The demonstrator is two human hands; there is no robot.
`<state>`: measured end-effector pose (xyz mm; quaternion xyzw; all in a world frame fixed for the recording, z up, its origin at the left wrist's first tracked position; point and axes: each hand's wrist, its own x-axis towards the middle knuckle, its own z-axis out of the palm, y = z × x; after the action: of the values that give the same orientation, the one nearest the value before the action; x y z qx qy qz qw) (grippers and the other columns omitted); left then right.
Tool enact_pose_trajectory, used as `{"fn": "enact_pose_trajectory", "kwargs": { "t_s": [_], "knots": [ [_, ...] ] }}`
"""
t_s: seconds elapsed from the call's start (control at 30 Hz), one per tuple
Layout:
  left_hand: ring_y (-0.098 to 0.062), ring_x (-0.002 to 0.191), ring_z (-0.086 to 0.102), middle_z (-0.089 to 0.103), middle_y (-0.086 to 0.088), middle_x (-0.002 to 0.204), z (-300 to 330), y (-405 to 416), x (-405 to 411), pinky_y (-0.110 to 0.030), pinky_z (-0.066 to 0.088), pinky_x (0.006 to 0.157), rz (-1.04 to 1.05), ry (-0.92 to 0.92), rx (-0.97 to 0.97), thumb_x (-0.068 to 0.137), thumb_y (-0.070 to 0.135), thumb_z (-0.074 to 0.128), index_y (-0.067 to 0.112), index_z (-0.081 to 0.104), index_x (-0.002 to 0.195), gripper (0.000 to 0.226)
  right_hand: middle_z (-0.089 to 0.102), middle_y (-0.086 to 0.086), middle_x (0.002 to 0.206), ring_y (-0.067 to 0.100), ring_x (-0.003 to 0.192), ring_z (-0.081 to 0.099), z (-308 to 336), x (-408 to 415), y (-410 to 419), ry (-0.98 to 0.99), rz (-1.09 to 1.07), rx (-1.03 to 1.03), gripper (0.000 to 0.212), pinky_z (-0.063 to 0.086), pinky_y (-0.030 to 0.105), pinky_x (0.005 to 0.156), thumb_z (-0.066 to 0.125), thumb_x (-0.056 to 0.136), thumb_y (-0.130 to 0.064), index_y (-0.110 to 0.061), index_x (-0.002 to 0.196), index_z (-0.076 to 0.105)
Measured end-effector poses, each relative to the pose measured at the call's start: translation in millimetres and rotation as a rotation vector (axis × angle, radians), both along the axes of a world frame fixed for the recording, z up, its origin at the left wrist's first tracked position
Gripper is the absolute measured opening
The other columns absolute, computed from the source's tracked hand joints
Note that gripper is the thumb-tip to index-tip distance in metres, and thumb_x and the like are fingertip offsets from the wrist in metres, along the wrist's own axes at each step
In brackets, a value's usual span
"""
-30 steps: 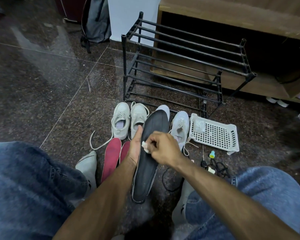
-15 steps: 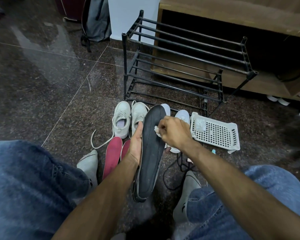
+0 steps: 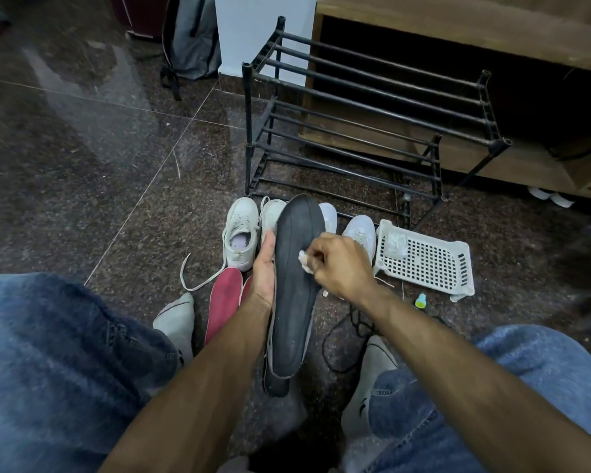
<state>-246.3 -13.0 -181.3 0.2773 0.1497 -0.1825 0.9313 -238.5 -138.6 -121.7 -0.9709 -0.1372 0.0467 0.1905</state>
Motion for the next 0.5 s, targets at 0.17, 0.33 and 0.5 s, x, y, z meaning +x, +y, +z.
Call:
{"fn": "enact_pose_trajectory", "kwargs": {
  "t_s": [0.17,0.33,0.5],
  "knots": [
    [-0.03,0.102,0.068,0.069,-0.022,0.108,-5.2,8.4,1.6,-0.039,0.054,0.094,0.016,0.032,-0.03,0.096,0.063,0.029,-0.002,0.075,0.1,0.079,0.067,-0.008,0.092,0.018,0.088,0.062,-8.1,-30.3,16.5,0.106,0.111,0.09,0.01,0.051,0.033,0.079,0.063,0.085,-0.014,-0.02,0.083,0.071],
    [-0.034,0.12,0.055,0.055,-0.021,0.133,-8.7,14.2,5.9,-0.048,0.029,0.115,0.035,0.055,-0.136,0.083,0.072,0.044,-0.001,0.054,0.133,0.089,0.053,-0.015,0.099,0.01,0.088,0.057,-25.7,-50.8,6.4,0.164,0.059,0.262,0.008,0.049,0.034,0.074,0.07,0.085,-0.023,-0.027,0.079,0.071],
    [-0.034,0.103,0.062,0.061,-0.022,0.122,1.7,15.7,21.8,-0.045,0.046,0.1,0.134,0.093,0.021,0.077,0.075,0.052,0.0,0.06,0.128,0.09,0.061,-0.017,0.072,0.006,0.065,0.059,-28.8,-36.5,22.2,0.272,-0.337,0.596,0.014,0.057,0.037,0.072,0.078,0.081,-0.026,-0.023,0.069,0.072]
  ]
}}
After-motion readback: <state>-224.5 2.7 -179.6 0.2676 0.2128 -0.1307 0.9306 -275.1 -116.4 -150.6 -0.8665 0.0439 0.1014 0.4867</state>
